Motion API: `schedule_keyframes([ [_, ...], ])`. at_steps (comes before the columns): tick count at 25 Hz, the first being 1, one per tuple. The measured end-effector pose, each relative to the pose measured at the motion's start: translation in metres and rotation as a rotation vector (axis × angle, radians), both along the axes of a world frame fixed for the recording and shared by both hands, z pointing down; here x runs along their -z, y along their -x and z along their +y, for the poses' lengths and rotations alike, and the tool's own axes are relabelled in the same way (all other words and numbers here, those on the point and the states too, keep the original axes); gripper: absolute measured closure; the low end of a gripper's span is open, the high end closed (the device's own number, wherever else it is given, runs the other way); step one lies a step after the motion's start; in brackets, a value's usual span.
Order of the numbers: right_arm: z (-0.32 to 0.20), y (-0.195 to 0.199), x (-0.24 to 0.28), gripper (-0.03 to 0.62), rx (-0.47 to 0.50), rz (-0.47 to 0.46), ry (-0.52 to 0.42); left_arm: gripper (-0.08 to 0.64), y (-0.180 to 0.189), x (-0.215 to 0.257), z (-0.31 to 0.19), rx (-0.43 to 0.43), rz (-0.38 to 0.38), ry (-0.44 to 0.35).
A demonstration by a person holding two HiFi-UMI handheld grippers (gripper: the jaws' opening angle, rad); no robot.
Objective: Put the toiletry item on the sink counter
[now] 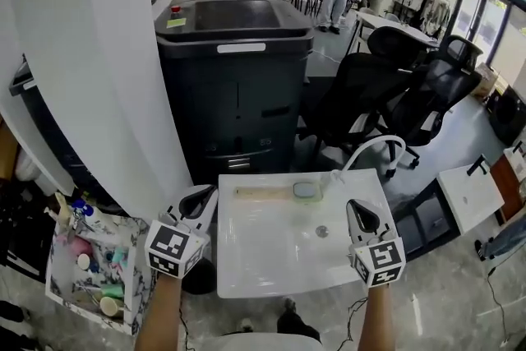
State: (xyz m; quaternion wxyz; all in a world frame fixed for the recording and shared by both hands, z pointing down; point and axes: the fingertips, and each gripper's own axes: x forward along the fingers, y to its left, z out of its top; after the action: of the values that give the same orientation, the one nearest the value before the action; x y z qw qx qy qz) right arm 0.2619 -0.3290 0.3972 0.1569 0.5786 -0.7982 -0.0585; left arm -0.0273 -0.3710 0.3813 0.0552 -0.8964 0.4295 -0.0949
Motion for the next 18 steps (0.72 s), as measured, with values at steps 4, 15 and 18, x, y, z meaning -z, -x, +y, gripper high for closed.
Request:
schedule_keyframes([
  [4, 0.016, -0.002, 0.016, 0.595, -0.020, -0.004, -0.028, 0.548, 0.000, 0.011, 0.008, -0.012, -0.008, -0.025],
  [15, 0.029, 0.007, 0.037, 0.595, -0.006, 0.023, -0.072, 0.548, -0.001, 0.020, 0.024, -0.019, -0.015, -0.048],
  [18, 0.028, 0.007, 0.039, 0.595, -0.006, 0.024, -0.076, 0.548, 0.000, 0.022, 0.025, -0.016, -0.015, -0.052],
])
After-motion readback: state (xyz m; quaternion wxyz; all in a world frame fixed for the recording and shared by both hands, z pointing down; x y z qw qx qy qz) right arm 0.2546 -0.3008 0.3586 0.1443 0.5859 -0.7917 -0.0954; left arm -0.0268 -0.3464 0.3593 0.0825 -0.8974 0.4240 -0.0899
